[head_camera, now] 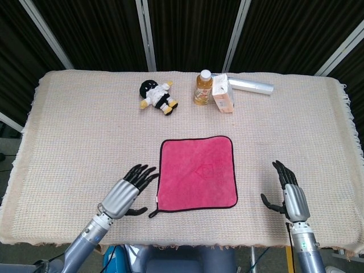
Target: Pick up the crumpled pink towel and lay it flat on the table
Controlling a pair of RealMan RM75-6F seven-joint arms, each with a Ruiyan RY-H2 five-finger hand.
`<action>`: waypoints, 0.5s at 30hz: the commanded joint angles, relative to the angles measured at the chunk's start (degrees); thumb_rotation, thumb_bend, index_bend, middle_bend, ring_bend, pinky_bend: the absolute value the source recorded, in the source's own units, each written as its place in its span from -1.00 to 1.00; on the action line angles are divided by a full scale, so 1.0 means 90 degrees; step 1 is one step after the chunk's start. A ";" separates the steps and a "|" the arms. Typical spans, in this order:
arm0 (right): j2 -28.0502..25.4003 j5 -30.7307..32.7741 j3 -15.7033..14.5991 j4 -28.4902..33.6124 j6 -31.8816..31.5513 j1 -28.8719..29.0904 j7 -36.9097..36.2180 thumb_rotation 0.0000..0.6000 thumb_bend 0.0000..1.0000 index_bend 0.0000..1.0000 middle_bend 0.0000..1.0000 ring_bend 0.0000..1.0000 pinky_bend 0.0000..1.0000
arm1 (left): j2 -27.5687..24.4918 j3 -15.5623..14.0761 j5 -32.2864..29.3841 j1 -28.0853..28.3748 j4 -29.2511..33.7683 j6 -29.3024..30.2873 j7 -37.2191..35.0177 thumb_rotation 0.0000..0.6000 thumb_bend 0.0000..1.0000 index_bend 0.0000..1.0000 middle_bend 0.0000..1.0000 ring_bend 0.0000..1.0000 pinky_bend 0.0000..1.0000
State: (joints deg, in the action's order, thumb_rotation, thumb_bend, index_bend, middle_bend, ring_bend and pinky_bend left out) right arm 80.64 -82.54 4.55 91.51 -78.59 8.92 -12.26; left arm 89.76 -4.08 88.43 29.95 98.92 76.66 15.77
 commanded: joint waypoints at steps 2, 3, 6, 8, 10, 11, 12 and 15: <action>-0.0098 -0.0167 -0.0102 -0.0205 0.0139 0.0088 0.0147 1.00 -0.36 -1.00 -1.00 -1.00 -1.00 | -0.0535 -0.0030 0.0247 -0.0519 -0.0026 0.0677 0.0071 1.00 -0.64 -0.85 -0.96 -1.00 -1.00; -0.0111 -0.0188 -0.0122 -0.0266 0.0150 0.0098 0.0291 1.00 -0.36 -1.00 -1.00 -1.00 -1.00 | -0.0693 -0.0072 0.0184 -0.0664 -0.0028 0.0816 0.0214 1.00 -0.65 -0.87 -0.97 -1.00 -1.00; -0.0036 -0.0299 -0.0118 -0.0545 0.0035 0.0128 0.0861 1.00 -0.36 -1.00 -1.00 -1.00 -1.00 | -0.1127 -0.0138 -0.0035 -0.1082 0.0079 0.1229 0.0443 1.00 -0.67 -0.91 -1.00 -1.00 -1.00; 0.0015 -0.0352 -0.0104 -0.0712 -0.0032 0.0146 0.1163 1.00 -0.36 -1.00 -1.00 -1.00 -1.00 | -0.1354 -0.0179 -0.0123 -0.1368 0.0067 0.1538 0.0415 1.00 -0.68 -0.92 -1.00 -1.00 -1.00; 0.0035 -0.0374 -0.0075 -0.0820 -0.0087 0.0157 0.1262 1.00 -0.36 -1.00 -1.00 -1.00 -1.00 | -0.1526 -0.0256 -0.0142 -0.1651 -0.0069 0.1824 0.0281 1.00 -0.70 -0.94 -1.00 -1.00 -1.00; 0.0020 -0.0386 -0.0044 -0.0896 -0.0134 0.0160 0.1260 1.00 -0.37 -1.00 -1.00 -1.00 -1.00 | -0.1627 -0.0299 -0.0244 -0.1863 -0.0196 0.2013 0.0122 1.00 -0.71 -0.94 -1.00 -1.00 -1.00; 0.0015 -0.0406 -0.0030 -0.0965 -0.0175 0.0159 0.1227 1.00 -0.37 -1.00 -1.00 -1.00 -1.00 | -0.1677 -0.0325 -0.0250 -0.1990 -0.0321 0.2122 -0.0052 1.00 -0.72 -0.95 -1.00 -1.00 -1.00; -0.0001 -0.0443 0.0053 -0.1124 -0.0369 0.0132 0.1133 1.00 -0.39 -1.00 -1.00 -1.00 -1.00 | -0.1713 -0.0264 -0.0344 -0.2290 -0.0902 0.2380 -0.0501 1.00 -0.74 -0.96 -1.00 -1.00 -1.00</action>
State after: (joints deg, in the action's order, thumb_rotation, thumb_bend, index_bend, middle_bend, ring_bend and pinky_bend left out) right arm 80.67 -86.20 4.55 81.99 -81.08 10.19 -1.50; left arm 75.36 -6.31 86.46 11.64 94.94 95.73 14.81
